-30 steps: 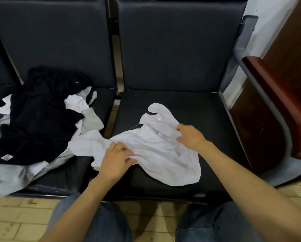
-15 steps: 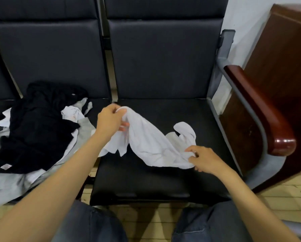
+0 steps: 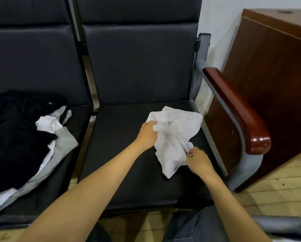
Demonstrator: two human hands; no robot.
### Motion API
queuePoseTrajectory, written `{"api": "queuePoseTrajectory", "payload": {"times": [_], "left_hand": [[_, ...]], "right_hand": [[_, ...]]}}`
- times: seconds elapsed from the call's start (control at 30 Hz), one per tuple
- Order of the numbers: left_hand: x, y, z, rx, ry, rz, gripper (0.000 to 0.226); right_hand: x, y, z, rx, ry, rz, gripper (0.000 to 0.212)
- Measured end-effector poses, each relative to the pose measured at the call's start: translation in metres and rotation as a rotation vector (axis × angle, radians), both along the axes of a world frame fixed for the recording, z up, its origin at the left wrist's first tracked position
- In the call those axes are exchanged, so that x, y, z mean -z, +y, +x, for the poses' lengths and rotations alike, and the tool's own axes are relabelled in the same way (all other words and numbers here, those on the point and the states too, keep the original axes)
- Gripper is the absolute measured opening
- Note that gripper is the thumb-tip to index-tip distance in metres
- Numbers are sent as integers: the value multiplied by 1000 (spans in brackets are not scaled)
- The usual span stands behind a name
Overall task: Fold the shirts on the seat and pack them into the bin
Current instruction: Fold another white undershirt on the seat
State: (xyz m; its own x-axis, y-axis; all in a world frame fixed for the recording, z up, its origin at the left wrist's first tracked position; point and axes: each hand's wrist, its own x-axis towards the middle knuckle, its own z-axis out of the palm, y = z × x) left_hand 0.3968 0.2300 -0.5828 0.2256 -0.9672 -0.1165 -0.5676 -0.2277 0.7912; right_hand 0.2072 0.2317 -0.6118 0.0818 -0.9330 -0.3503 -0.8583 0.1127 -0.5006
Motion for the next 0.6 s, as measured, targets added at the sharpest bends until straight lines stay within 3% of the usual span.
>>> {"api": "queuePoseTrajectory", "payload": {"times": [0.13, 0.23, 0.33, 0.43, 0.5, 0.6], "left_hand": [[49, 28, -7, -153, -53, 194, 45], [62, 22, -14, -202, -42, 212, 54], [69, 2, -19, -261, -83, 221, 49], [71, -10, -16, -296, -144, 240, 32], [66, -10, -6, -352, -98, 181, 23], [44, 7, 21, -481, 160, -58, 12]], "right_hand": [[7, -12, 16, 121, -193, -148, 34], [6, -21, 33, 129, -235, -155, 48], [8, -27, 46, 48, -210, -127, 53], [15, -32, 51, -20, -123, -159, 44], [14, -33, 53, -24, -143, -203, 36], [2, -31, 58, 151, -489, -242, 19]]}}
